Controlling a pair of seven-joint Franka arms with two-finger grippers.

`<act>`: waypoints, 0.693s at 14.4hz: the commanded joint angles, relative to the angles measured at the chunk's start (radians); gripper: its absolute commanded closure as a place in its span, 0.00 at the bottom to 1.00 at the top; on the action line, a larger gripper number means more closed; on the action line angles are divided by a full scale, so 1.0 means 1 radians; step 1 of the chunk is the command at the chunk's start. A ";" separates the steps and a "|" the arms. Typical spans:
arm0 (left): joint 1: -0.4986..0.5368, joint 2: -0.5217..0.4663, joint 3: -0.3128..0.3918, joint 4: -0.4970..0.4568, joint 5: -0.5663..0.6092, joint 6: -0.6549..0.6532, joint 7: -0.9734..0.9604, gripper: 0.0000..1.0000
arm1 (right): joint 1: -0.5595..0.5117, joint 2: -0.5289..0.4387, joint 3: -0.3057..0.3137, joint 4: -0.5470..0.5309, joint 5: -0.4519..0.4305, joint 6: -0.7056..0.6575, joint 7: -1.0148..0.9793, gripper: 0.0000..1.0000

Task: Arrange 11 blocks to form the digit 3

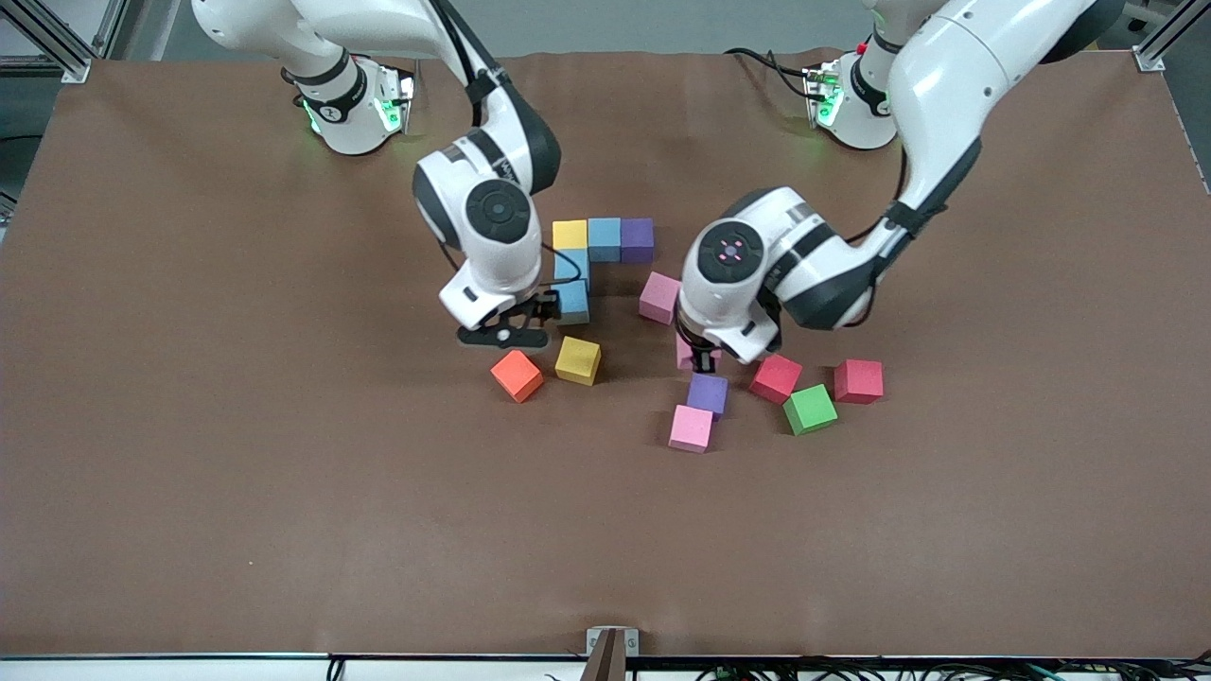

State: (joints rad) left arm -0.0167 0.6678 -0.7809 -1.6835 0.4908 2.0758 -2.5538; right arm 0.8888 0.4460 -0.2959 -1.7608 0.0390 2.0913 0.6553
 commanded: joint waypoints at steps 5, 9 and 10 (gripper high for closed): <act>-0.170 -0.013 0.014 0.008 -0.011 -0.013 -0.212 0.68 | 0.019 0.098 -0.040 0.070 0.229 0.153 0.087 0.00; -0.265 0.032 0.052 0.027 -0.009 -0.005 -0.302 0.68 | 0.022 0.224 -0.038 0.233 0.236 0.138 0.191 0.00; -0.293 0.038 0.075 0.027 -0.009 -0.002 -0.318 0.68 | 0.021 0.238 -0.037 0.239 0.237 0.141 0.196 0.00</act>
State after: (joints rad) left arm -0.2567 0.6824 -0.7423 -1.6779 0.4779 2.0780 -2.7514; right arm 0.9154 0.6211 -0.3321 -1.6059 0.2515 2.2492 0.8168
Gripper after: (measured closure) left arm 0.498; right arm 0.000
